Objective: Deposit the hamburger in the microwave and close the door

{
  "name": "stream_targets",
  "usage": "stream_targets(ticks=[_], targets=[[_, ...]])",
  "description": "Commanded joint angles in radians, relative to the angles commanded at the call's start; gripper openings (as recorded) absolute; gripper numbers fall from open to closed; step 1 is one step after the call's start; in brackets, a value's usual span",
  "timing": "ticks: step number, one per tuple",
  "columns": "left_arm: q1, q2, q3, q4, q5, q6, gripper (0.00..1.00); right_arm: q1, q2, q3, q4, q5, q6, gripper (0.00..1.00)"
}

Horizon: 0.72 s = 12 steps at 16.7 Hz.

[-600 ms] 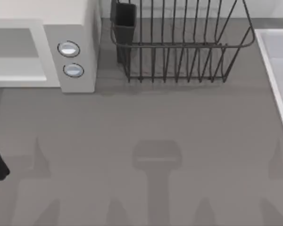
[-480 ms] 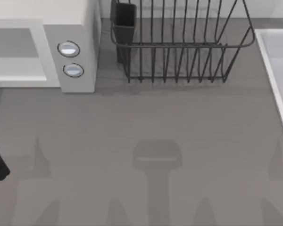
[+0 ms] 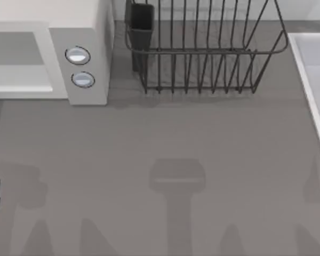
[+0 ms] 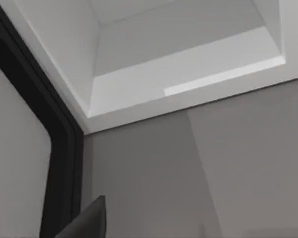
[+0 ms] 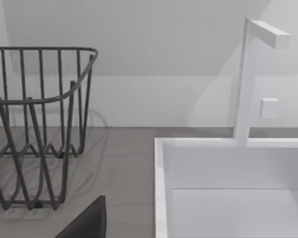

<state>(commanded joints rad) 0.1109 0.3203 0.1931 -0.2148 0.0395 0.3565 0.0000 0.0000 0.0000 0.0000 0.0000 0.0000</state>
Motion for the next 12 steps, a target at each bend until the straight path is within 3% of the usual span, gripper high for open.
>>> stream_targets(ticks=[12], targets=[[0.204,0.859,0.52,-0.555,-0.013,0.961,1.0,0.0,0.0,0.0,0.0,0.0,0.0,1.0]])
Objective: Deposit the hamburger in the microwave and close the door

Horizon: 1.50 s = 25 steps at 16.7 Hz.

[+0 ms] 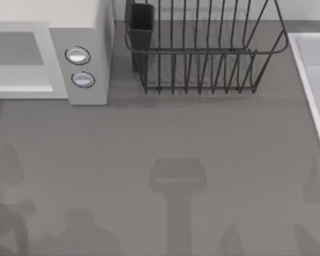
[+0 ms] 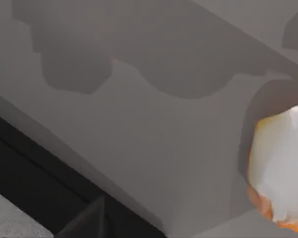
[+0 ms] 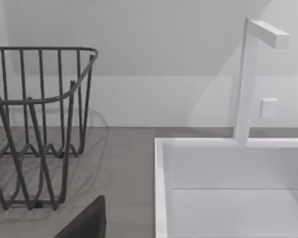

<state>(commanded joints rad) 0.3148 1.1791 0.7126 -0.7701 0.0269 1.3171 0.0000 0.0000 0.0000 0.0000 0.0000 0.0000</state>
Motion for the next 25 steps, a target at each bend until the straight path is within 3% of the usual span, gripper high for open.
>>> stream_targets(ticks=[5,12,21,25], targets=[[0.013,0.227,0.101,-0.164,-0.023,0.183,1.0,0.0,0.0,0.0,0.0,0.0,0.0,1.0],[0.009,0.253,0.106,-0.179,-0.026,0.195,1.0,0.0,0.0,0.0,0.0,0.0,0.0,1.0],[0.014,0.431,-0.056,0.168,-0.027,0.202,1.0,0.0,0.0,0.0,0.0,0.0,0.0,1.0],[0.015,0.453,-0.075,0.201,-0.027,0.203,1.0,0.0,0.0,0.0,0.0,0.0,0.0,1.0]])
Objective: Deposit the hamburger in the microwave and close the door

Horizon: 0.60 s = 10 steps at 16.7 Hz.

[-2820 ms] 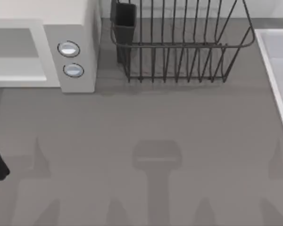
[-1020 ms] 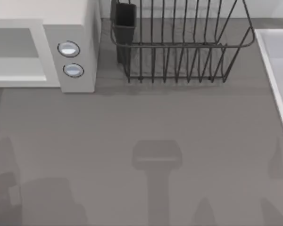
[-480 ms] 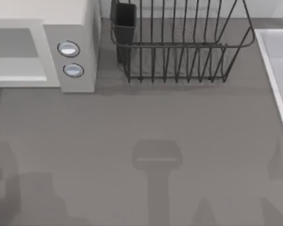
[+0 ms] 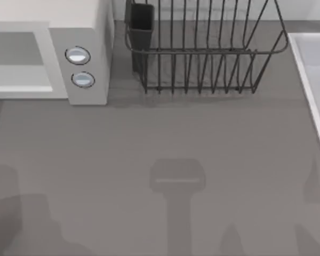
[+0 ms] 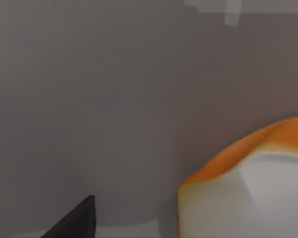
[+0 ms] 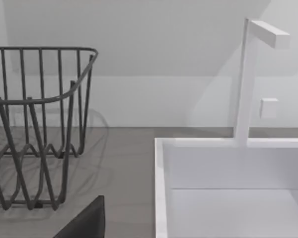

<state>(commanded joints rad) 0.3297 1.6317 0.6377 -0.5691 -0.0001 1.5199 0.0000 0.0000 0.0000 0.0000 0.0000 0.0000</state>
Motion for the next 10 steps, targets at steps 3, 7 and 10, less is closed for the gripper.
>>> stream_targets(ticks=[3,7,10], targets=[[0.0,0.0,0.0,0.0,0.0,0.0,0.92,0.0,0.0,0.0,0.0,0.0,0.0,1.0],[0.0,0.0,0.0,0.0,0.0,0.0,0.62,0.0,0.0,0.0,0.0,0.0,0.0,1.0],[0.0,0.0,0.0,0.0,0.0,0.0,0.4,0.0,0.0,0.0,0.0,0.0,0.0,1.0]])
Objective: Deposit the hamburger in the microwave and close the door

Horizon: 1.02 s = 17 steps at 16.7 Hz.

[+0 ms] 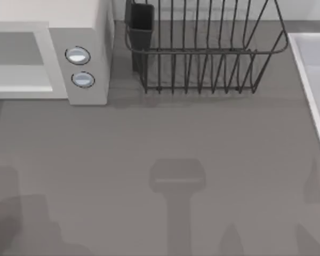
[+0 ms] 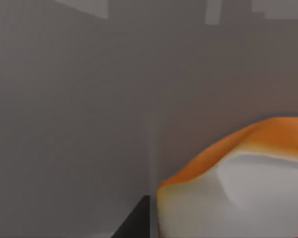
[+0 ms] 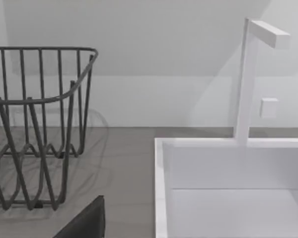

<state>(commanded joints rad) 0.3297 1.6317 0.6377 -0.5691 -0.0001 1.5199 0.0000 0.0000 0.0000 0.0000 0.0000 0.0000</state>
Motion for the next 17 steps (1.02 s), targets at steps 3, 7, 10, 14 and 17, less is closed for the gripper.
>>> stream_targets(ticks=[3,7,10,14,17], targets=[[0.0,0.0,0.0,0.0,0.0,0.0,0.17,0.0,0.0,0.0,0.0,0.0,0.0,1.0],[0.0,0.0,0.0,0.0,0.0,0.0,0.0,0.0,0.0,0.0,0.0,0.0,0.0,1.0],[0.0,0.0,0.0,0.0,0.0,0.0,0.0,0.0,0.0,0.0,0.0,0.0,0.0,1.0],[-0.002,-0.069,0.044,-0.117,-0.001,-0.029,0.0,0.0,0.0,0.0,0.0,0.0,0.0,1.0],[-0.001,-0.091,0.083,-0.155,-0.002,-0.024,0.0,0.0,0.0,0.0,0.0,0.0,0.0,1.0]])
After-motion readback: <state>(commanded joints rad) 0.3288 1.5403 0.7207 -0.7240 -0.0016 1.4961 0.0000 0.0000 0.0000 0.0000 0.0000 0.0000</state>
